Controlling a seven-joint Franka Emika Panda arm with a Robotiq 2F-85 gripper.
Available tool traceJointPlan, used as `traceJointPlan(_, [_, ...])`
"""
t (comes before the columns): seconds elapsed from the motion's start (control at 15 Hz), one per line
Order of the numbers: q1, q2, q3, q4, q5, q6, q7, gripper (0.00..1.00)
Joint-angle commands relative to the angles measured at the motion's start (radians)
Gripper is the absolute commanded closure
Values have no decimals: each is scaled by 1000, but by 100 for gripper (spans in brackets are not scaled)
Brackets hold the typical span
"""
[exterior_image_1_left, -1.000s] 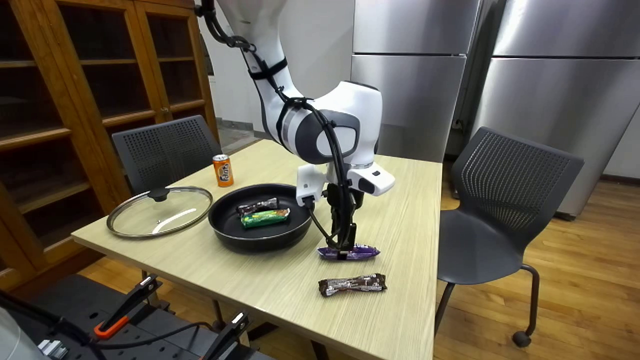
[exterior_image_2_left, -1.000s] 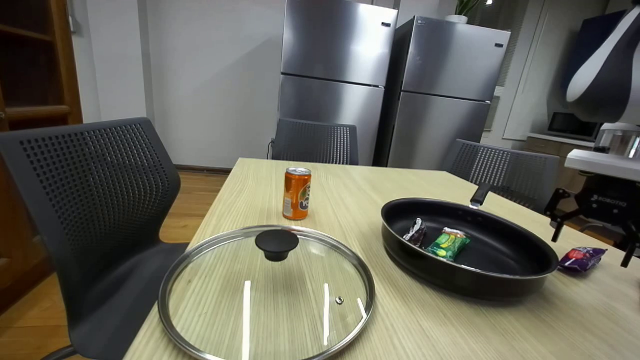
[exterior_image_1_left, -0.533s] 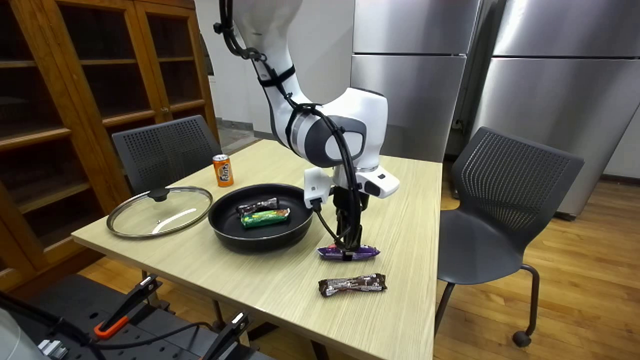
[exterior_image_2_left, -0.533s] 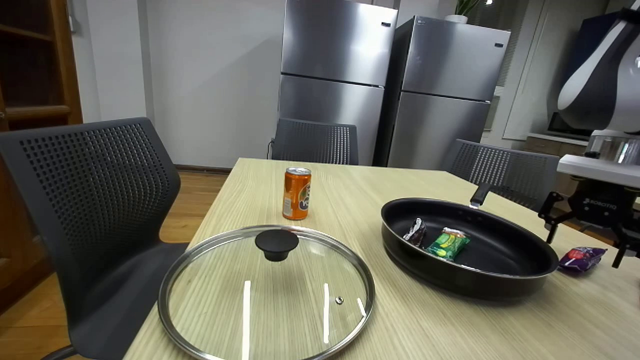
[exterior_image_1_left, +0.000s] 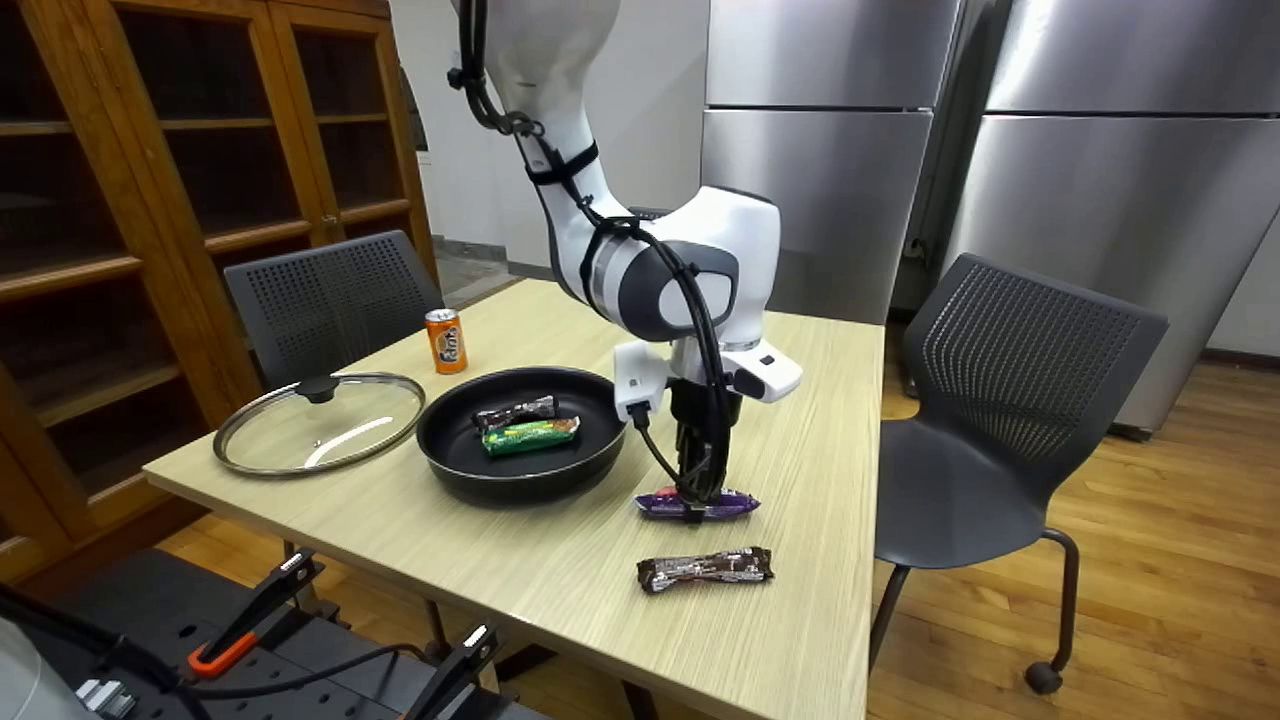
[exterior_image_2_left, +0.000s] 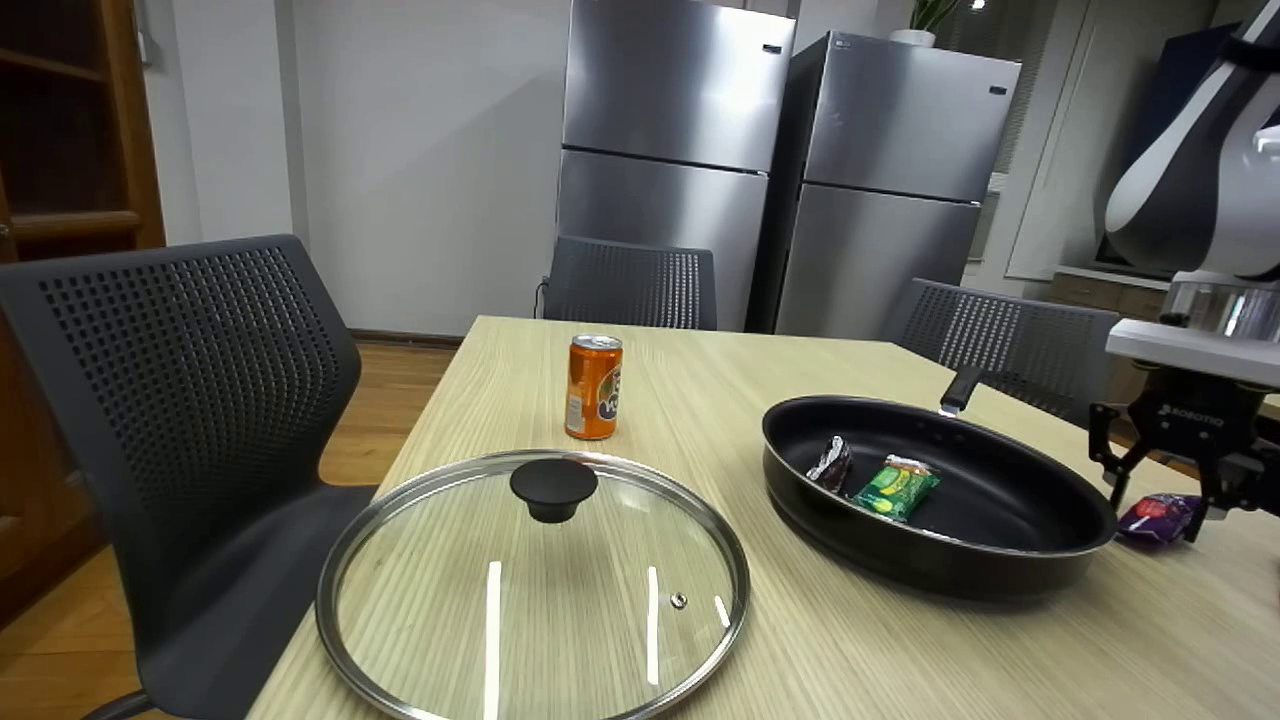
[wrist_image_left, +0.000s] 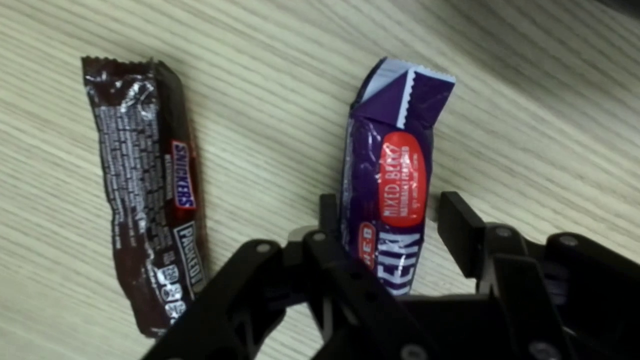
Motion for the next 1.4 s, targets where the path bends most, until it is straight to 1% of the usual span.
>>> traceJointPlan(0.0, [-21,7,16,26,10,-34,-22,74])
traceJointPlan(0.2, [-17,-16,18,5,11,-25,-26,98])
traceJointPlan(0.27, [-12,-32,15,-10,8,-15,-26,99])
traceJointPlan(0.4, [-3,-53,9,-27,1,-6,-23,95])
traceJointPlan(0.87, [49,-170,-26,-102,-40,44,9,96])
traceJointPlan(1.07, [91,-221,-53,-137,-83,72,36,96])
traceJointPlan(1.33, [168,-274,-93,-178,-168,111,100,96])
